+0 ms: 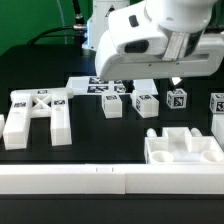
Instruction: Assemble chair
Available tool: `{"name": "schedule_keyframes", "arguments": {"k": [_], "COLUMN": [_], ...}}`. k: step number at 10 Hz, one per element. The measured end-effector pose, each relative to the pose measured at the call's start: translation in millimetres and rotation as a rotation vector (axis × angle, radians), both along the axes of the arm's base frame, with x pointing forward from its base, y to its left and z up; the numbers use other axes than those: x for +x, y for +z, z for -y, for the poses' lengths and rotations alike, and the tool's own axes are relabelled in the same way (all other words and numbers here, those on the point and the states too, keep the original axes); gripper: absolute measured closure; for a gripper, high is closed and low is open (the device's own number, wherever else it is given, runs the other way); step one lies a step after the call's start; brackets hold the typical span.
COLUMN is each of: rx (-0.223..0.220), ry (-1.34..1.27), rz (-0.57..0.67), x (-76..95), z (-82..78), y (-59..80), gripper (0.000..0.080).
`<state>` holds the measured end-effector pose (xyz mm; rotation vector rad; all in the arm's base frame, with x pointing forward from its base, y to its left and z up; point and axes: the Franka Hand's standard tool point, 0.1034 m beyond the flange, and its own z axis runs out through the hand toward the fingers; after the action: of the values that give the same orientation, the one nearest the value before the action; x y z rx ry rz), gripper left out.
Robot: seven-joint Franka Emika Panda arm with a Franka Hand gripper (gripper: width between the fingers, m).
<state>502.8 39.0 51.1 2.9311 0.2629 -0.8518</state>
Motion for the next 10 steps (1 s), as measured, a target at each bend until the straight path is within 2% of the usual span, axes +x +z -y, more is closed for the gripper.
{"name": "schedule_keyframes", "arguments": {"k": [1,2,4,5,7,10], "rx": [-0.017,-0.022,-0.047,-0.055,-0.051,-0.046], "ry": [-0.005,-0.007,-0.014,-0.014,-0.009,0.001], "rz": [-0.099,-0.138,-0.293,-0.33,-0.324,-0.326], "x": [-6.3,-2.6,-12.5,-8.3,-7.6,-12.2], "z": [1.4,3.0,5.4,3.8,-0.5,-5.3], "y": [-0.5,-5.6,-11.3,-16.5,-21.1,-35.6], "gripper": [0.0151,0.0151,0.0151,0.0151,0.0151,0.0151]}}
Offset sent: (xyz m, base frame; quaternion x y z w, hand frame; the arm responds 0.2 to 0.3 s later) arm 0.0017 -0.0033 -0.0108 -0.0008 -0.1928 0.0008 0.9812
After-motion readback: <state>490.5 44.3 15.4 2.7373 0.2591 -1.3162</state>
